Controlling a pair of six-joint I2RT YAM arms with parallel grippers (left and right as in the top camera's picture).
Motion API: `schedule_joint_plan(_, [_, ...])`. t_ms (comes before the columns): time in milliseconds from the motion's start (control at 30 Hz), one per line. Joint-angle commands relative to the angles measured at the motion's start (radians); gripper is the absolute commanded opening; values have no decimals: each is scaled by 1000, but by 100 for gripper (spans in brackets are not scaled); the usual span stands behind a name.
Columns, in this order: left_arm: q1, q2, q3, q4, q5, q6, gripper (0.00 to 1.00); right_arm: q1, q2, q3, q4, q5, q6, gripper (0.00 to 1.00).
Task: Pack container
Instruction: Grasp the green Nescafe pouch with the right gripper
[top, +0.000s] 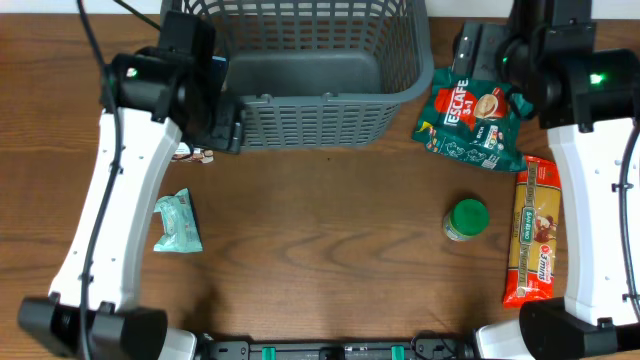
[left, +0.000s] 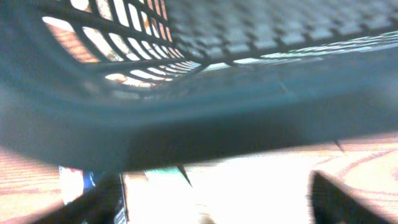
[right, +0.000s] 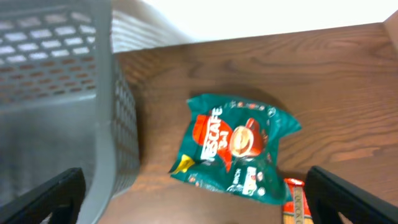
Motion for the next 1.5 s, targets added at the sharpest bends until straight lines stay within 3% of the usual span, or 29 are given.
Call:
schedule_joint_plan(0, [11, -100, 1, -6, -26, -21, 99, -70, 0, 6, 17, 11, 31, 99])
schedule_joint_plan(233, [107, -227, 1, -10, -145, -137, 99, -300, 18, 5, 0, -167, 67, 99])
schedule_joint_plan(467, [231, -271, 1, -14, -144, -137, 99, -493, 163, 5, -127, -504, -68, 99])
schedule_joint_plan(800, [241, -262, 1, -16, -144, -136, 99, -505, 532, 4, -177, -610, -237, 99])
schedule_joint_plan(1267, [241, -262, 1, -13, -143, -136, 99, -481, 845, 4, -117, -625, -278, 99])
schedule_joint_plan(1333, [241, -262, 1, -12, -143, -136, 98, -470, 857, 4, -112, -625, -278, 91])
schedule_joint_plan(1400, [241, -262, 1, -12, -143, -137, 99, -459, 860, 4, -97, -625, -277, 65])
schedule_joint_plan(1467, [241, -262, 1, -12, -143, -136, 99, -449, 860, 4, -81, -625, -277, 45])
